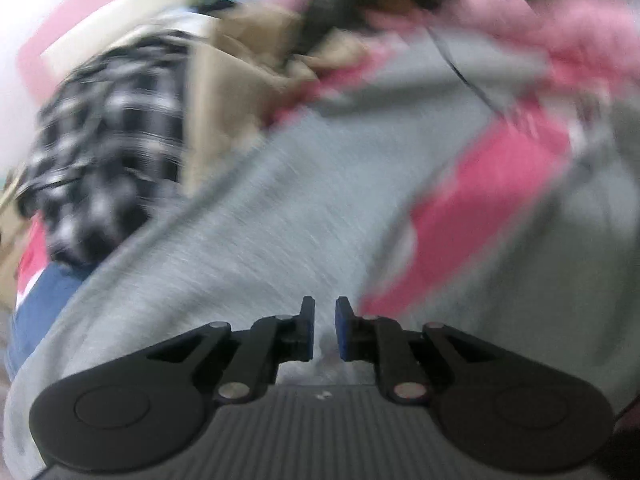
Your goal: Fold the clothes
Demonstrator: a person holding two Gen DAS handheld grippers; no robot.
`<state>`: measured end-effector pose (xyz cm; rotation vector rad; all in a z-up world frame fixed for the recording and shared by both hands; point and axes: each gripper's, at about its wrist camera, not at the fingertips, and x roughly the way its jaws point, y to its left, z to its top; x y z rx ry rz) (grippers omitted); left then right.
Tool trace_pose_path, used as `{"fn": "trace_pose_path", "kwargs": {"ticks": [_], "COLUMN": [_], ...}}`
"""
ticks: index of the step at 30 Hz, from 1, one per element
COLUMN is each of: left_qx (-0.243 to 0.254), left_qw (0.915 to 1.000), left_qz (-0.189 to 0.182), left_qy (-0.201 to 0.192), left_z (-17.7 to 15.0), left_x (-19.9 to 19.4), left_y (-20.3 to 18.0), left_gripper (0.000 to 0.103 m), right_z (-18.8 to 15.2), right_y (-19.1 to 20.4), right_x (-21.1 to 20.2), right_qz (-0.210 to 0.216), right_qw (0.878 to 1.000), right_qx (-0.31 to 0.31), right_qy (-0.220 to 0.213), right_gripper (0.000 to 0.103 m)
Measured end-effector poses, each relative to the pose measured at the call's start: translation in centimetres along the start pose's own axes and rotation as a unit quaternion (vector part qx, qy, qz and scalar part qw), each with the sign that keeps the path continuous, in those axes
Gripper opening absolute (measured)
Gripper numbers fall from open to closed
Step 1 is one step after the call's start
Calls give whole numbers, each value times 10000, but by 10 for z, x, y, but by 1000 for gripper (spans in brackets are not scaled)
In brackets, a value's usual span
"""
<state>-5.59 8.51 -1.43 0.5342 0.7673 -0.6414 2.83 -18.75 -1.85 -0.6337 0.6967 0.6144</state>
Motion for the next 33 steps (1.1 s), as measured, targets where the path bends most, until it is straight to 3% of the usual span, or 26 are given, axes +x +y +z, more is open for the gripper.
{"fn": "trace_pose_path", "kwargs": {"ticks": [4, 7, 9, 10, 11, 15, 21, 25, 27, 30, 33], "left_qx": [-1320, -2146, -2423, -2397, -2276, -1787, -1586, -1378, -1307, -1422, -1666], "left_qw": [9904, 9747, 9660, 9639, 9634, 9649, 9600, 9589, 9583, 9561, 9519], "left_qz": [326, 570, 659, 862, 1096, 1758, 2214, 2378, 2442, 2495, 2565], "left_qy": [-239, 267, 623, 775, 898, 786, 649, 702, 700, 589, 179], "left_z": [23, 24, 20, 17, 16, 15, 22, 27, 30, 34, 37], "left_x": [5, 45, 72, 84, 94, 118, 137, 142, 139, 120, 74], "left_y": [67, 113, 131, 134, 133, 122, 116, 110, 107, 108, 106], "left_gripper": [20, 17, 18, 18, 18, 19, 18, 17, 19, 34, 35], "right_z": [-30, -68, -97, -111, -120, -148, -154, -157, -160, -163, -165], "right_y": [-47, -69, -78, -82, -79, -75, -100, -116, -116, -116, -112], "right_x": [-42, -53, -60, -64, -62, -31, 19, 34, 15, -14, -79], "right_qz": [148, 166, 208, 228, 199, -185, -1155, -1308, -1392, -1515, -1434], "right_qw": [9901, 9638, 9405, 9267, 9209, 9148, 9245, 9142, 9115, 9059, 8934], "right_qx": [1390, 2660, 3382, 3735, 3865, 3864, 3485, 3716, 3808, 3942, 4248], "right_qy": [-145, 34, 246, 352, 468, 1165, 1029, 954, 696, 307, -288], "right_gripper": [2, 2, 4, 4, 4, 4, 0, 0, 1, 2, 3]}}
